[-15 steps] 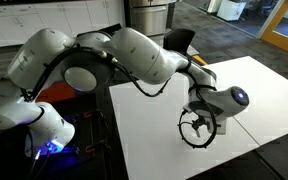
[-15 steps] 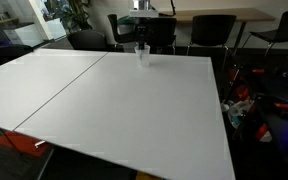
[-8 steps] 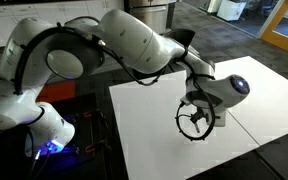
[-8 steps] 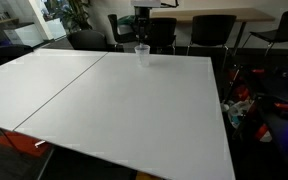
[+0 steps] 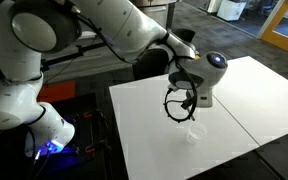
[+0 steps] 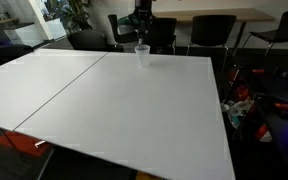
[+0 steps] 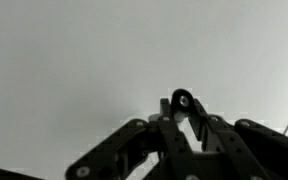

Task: Move the cup to the right, put the marker in the cup and then remove it and put it back on the table

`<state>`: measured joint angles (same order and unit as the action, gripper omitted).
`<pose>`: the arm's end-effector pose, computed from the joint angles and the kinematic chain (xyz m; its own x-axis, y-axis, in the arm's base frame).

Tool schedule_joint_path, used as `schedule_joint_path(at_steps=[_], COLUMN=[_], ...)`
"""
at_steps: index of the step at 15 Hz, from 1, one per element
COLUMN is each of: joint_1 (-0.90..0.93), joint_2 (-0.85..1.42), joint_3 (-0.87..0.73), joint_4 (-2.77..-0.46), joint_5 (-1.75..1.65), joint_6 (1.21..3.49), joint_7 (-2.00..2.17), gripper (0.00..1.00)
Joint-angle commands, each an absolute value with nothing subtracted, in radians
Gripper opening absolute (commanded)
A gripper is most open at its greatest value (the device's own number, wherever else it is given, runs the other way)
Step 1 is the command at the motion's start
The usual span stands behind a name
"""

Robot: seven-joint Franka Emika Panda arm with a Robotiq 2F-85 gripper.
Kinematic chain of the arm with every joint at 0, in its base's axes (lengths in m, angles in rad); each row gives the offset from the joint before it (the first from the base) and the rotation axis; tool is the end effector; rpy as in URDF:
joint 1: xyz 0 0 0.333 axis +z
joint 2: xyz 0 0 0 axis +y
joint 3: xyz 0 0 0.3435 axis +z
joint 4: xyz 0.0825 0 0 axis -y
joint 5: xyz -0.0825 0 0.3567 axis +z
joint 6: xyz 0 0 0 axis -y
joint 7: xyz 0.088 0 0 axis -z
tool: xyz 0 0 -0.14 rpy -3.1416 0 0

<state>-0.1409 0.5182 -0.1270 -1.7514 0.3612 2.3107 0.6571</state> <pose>0.6460 -0.1525 0.2916 0.4197 -0.9011 -0.1089 -0.8994 -0.3966 -0.1839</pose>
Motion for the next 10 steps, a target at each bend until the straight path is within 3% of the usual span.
schedule_joint_path(at_steps=[1,10], joint_1=[-0.055,0.169], joint_2=[0.417,0.518], joint_3=[-0.145,-0.254], joint_4=[-1.923,-1.981], joint_5=[0.299,0.033], joint_6=[2.503,2.84], joint_7=[0.673,0.828], gripper=[0.06,0.06])
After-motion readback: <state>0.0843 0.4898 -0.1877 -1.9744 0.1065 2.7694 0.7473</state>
